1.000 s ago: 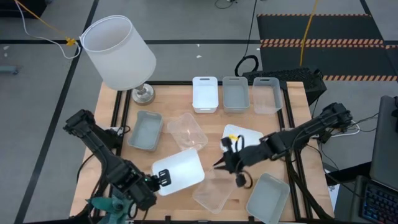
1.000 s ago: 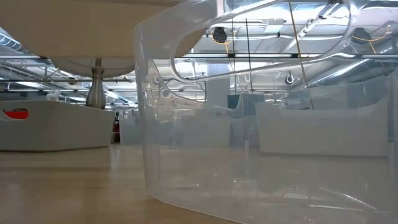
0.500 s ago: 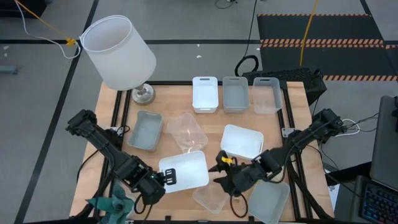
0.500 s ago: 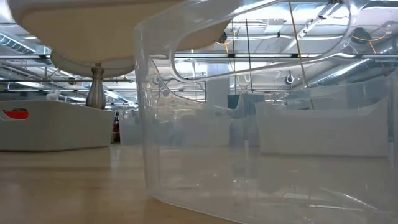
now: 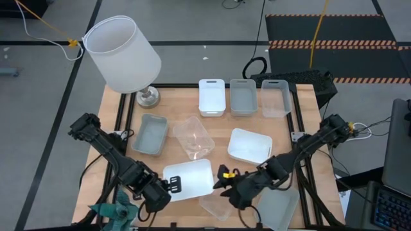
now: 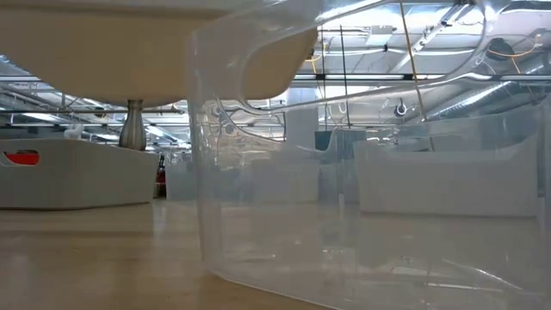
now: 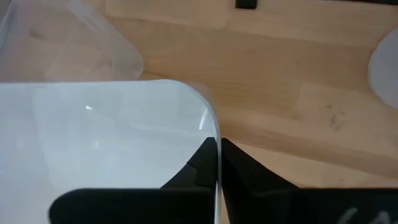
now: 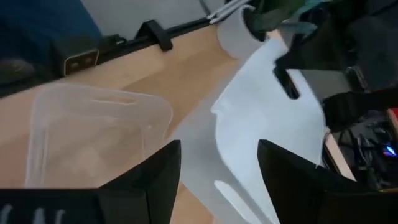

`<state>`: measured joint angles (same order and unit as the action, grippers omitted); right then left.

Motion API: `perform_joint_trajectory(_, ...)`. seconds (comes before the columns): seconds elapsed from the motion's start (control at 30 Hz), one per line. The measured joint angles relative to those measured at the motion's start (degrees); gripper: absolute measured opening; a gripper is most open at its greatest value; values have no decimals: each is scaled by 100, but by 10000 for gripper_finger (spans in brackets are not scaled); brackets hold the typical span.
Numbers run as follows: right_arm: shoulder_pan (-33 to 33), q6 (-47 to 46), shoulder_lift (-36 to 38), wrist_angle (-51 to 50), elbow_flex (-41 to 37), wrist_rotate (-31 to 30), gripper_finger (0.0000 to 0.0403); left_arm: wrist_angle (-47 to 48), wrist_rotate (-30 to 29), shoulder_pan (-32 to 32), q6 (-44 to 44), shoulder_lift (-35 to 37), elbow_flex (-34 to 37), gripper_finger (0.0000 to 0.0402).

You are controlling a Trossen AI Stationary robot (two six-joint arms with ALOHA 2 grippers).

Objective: Stack baskets by color
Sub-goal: Stack the bottom white bin on top of the top white bin

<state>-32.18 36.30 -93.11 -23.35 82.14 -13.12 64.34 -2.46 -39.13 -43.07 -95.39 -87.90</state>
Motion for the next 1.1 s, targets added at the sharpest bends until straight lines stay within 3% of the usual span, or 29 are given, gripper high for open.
perform_joint_trajectory(0.33,262,809,-551,-199,252,290,199,-97,111,17,-187,0,0,10)
perform_joint_trajectory(0.6,270,985,-717,-209,253,303,114,-97,34,17,-256,0,-2,22)
perform_joint_trajectory(0.87,228,802,-718,-493,237,450,28,-228,-1024,-3,526,7,-2,38)
perform_joint_trajectory(1.1,210,436,-718,-666,233,427,16,-321,-2334,-71,1384,15,-2,135)
